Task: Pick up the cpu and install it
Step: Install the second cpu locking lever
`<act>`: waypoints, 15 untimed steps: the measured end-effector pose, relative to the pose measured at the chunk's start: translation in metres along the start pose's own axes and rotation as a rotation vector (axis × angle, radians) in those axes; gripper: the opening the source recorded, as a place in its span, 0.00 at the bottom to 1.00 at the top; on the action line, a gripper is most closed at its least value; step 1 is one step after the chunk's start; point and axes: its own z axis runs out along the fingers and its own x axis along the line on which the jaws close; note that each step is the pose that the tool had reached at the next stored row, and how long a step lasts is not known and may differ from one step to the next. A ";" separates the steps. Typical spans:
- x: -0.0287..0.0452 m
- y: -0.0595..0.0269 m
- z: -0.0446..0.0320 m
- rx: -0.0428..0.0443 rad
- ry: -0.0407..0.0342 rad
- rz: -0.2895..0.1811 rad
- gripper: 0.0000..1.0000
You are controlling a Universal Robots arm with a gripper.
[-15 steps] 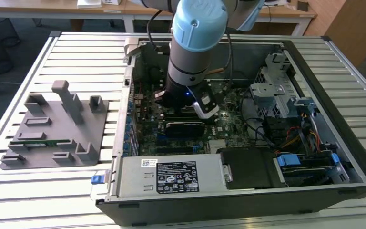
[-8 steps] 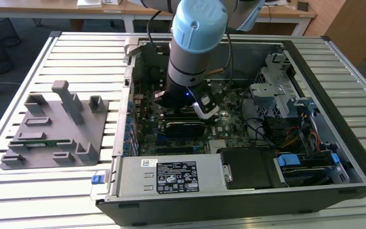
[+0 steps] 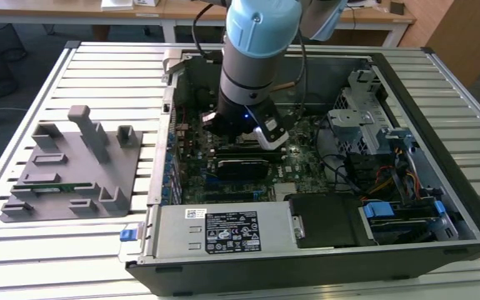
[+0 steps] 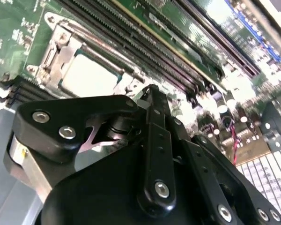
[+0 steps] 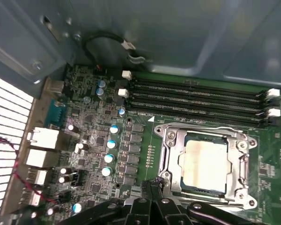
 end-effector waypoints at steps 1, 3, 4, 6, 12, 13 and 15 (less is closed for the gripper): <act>0.0001 0.0008 -0.0027 0.0000 0.0000 0.000 0.11; 0.0004 0.0023 -0.0083 -0.0001 0.0000 0.000 0.11; 0.0005 0.0030 -0.0106 0.0000 0.0000 0.000 0.11; 0.0007 0.0044 -0.0153 -0.0001 0.0000 0.000 0.11; 0.0010 0.0059 -0.0208 -0.0003 -0.0002 0.000 0.11; 0.0010 0.0059 -0.0208 -0.0003 -0.0002 0.000 0.11; 0.0010 0.0059 -0.0210 -0.0001 0.0000 0.000 0.11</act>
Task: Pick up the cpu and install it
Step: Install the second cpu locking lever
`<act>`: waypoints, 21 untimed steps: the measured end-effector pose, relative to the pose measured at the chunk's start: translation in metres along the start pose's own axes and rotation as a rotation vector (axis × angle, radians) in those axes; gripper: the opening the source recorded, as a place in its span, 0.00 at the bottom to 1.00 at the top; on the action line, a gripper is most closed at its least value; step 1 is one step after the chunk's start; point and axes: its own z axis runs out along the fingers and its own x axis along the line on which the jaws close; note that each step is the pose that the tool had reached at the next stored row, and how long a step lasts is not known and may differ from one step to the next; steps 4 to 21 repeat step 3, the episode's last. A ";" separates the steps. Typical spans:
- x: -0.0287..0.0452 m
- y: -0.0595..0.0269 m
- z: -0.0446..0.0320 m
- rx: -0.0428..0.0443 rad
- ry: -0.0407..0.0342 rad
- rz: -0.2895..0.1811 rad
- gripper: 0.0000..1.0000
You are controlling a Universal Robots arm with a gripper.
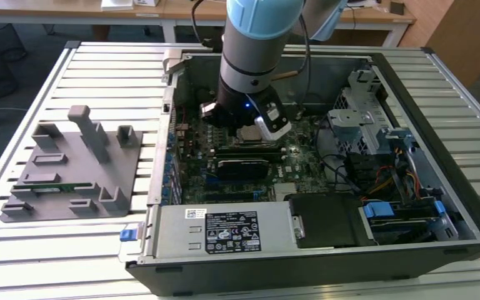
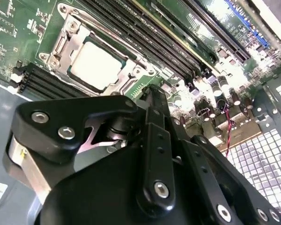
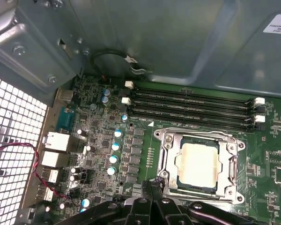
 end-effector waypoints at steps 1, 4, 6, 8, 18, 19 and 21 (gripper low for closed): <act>0.0000 0.0000 0.0000 0.0000 0.0000 0.000 0.11; 0.0000 0.0000 -0.0001 0.0000 0.0000 0.000 0.11; 0.0000 0.0000 -0.0001 0.0000 0.0000 0.000 0.11; 0.0000 0.0000 -0.0001 0.0000 0.0000 0.000 0.11; 0.0000 0.0000 -0.0001 0.0000 0.0000 0.000 0.11; 0.0000 0.0000 -0.0001 0.0000 0.0000 0.000 0.11; 0.0000 0.0000 -0.0001 0.0000 0.0000 0.000 0.11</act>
